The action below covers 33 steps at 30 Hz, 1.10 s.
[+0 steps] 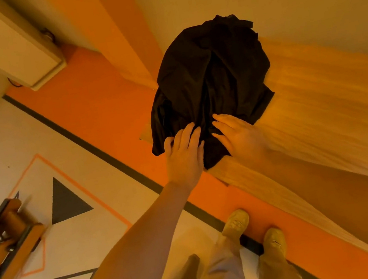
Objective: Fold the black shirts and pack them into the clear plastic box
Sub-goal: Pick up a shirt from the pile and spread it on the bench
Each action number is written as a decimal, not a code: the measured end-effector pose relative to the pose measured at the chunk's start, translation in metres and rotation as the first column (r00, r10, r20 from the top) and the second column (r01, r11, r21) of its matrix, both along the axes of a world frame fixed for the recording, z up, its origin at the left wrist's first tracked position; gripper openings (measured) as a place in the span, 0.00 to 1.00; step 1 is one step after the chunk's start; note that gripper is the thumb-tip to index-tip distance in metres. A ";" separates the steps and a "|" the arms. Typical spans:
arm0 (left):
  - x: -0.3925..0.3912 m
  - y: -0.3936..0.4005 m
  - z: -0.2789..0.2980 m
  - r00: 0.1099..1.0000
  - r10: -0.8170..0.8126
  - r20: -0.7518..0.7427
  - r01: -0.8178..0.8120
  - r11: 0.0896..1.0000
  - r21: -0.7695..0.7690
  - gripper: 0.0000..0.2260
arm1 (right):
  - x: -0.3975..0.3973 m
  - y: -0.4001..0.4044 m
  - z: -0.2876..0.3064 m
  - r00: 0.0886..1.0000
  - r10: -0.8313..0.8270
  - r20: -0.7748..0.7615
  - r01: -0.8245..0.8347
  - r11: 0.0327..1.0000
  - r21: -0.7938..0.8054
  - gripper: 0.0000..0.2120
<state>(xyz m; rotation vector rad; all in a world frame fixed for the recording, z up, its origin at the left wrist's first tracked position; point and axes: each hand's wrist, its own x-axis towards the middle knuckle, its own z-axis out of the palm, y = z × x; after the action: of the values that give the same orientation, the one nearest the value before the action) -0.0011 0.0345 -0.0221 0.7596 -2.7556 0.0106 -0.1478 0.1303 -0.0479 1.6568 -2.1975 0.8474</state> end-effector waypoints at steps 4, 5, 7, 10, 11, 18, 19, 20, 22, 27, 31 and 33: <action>-0.002 0.006 -0.004 0.997 0.038 -0.060 -0.037 0.999 0.011 0.16 | -0.003 0.004 -0.008 0.996 0.057 0.065 -0.056 0.998 -0.018 0.17; -0.002 0.009 -0.006 0.996 0.043 -0.072 -0.042 0.999 0.007 0.16 | -0.004 0.006 -0.010 0.993 0.076 0.090 -0.075 0.997 -0.019 0.17; -0.002 0.012 -0.008 0.993 0.062 -0.101 -0.063 0.998 -0.006 0.16 | -0.006 0.011 -0.011 0.982 0.124 0.141 -0.121 0.992 -0.030 0.17; 0.000 0.018 -0.010 0.982 0.100 -0.158 -0.101 0.995 0.002 0.15 | -0.006 0.019 -0.006 0.969 0.157 0.192 -0.142 0.986 -0.089 0.14; 0.001 0.021 -0.010 0.978 0.113 -0.174 -0.113 0.994 0.009 0.15 | -0.004 0.021 -0.001 0.963 0.149 0.226 -0.128 0.986 -0.105 0.13; 0.011 0.032 0.019 0.914 0.181 -0.363 -0.143 0.981 0.130 0.09 | -0.002 0.031 0.052 0.878 0.166 0.450 -0.081 0.976 -0.202 0.21; 0.014 0.031 0.025 0.906 0.181 -0.383 -0.131 0.979 0.154 0.08 | -0.004 0.033 0.057 0.871 0.173 0.460 -0.093 0.977 -0.192 0.21; 0.016 0.030 0.031 0.903 0.175 -0.393 -0.116 0.979 0.168 0.08 | -0.007 0.035 0.060 0.865 0.176 0.470 -0.103 0.979 -0.176 0.20; 0.022 0.026 0.041 0.910 0.141 -0.391 -0.089 0.985 0.148 0.09 | -0.012 0.037 0.066 0.852 0.163 0.497 -0.106 0.984 -0.141 0.19; 0.025 0.021 0.066 0.894 0.059 -0.443 0.008 0.989 0.147 0.15 | -0.016 0.042 0.094 0.776 0.191 0.601 -0.127 0.981 -0.148 0.08; 0.012 0.025 0.092 0.867 0.033 -0.498 0.118 0.956 0.270 0.13 | -0.020 0.041 0.114 0.658 0.182 0.731 -0.189 0.979 -0.075 0.07; 0.005 0.030 0.108 0.863 0.055 -0.503 0.149 0.922 0.357 0.09 | -0.022 0.039 0.127 0.576 0.191 0.795 -0.224 0.972 -0.071 0.04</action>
<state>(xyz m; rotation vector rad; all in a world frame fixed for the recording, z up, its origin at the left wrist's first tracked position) 0.0041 0.0643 0.0856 0.6630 -2.2806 -0.6676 -0.1699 0.1698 0.0792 1.7828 -2.5514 1.9621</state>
